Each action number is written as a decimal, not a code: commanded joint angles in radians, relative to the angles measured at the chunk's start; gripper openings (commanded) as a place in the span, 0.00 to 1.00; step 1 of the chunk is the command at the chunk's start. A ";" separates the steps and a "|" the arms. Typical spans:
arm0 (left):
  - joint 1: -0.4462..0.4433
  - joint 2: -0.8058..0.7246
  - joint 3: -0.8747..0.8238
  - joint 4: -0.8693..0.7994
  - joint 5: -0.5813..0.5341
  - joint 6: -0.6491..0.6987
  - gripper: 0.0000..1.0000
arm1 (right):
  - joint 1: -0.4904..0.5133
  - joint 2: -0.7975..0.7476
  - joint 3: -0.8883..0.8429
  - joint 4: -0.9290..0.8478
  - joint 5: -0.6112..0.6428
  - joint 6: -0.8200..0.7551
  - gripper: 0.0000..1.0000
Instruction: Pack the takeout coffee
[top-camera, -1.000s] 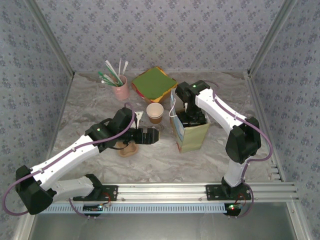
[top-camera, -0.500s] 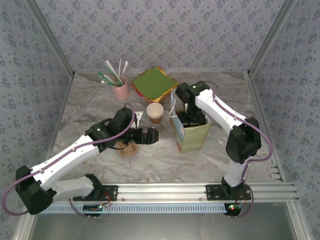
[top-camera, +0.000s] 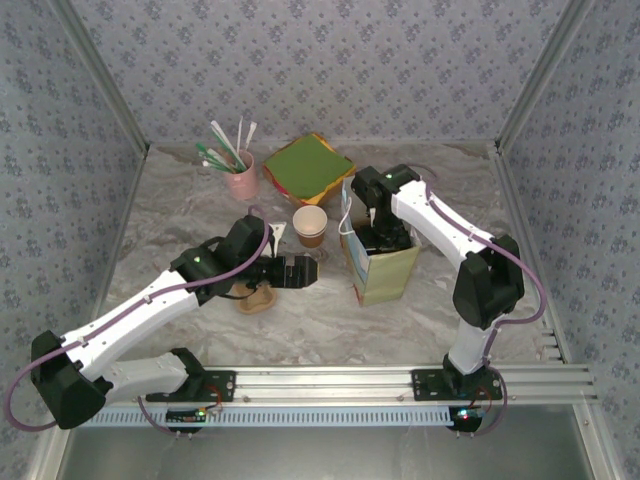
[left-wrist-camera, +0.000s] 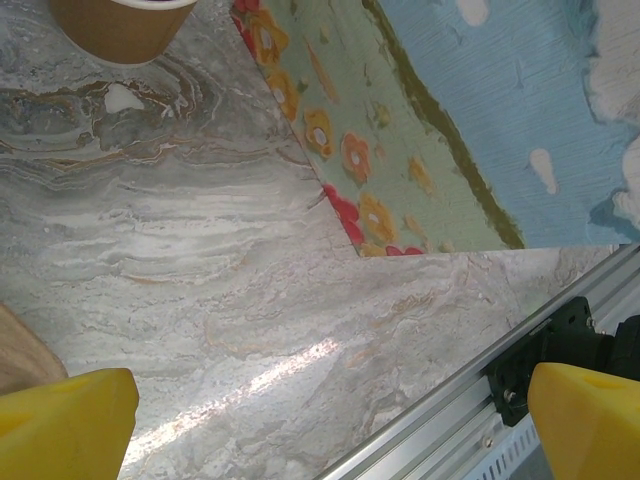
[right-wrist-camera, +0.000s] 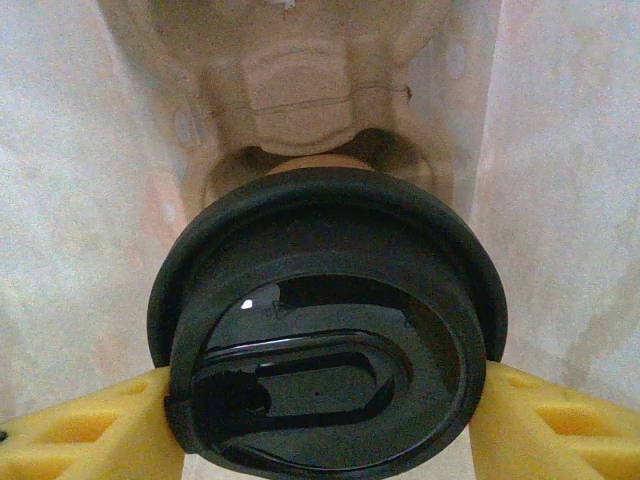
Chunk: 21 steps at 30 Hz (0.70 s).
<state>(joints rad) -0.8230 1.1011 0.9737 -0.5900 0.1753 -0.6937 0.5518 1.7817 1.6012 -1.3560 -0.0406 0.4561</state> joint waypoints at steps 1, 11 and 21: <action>-0.009 -0.023 0.037 -0.008 -0.014 -0.004 1.00 | -0.006 -0.002 -0.021 -0.002 0.002 0.000 0.67; -0.013 -0.023 0.035 -0.004 -0.017 -0.008 1.00 | -0.005 -0.011 -0.026 -0.006 0.003 0.000 0.67; -0.016 -0.023 0.038 -0.005 -0.019 -0.010 1.00 | -0.006 -0.012 -0.027 -0.004 0.003 0.000 0.67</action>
<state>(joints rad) -0.8318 1.0992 0.9737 -0.5903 0.1646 -0.6941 0.5510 1.7760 1.5929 -1.3521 -0.0410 0.4561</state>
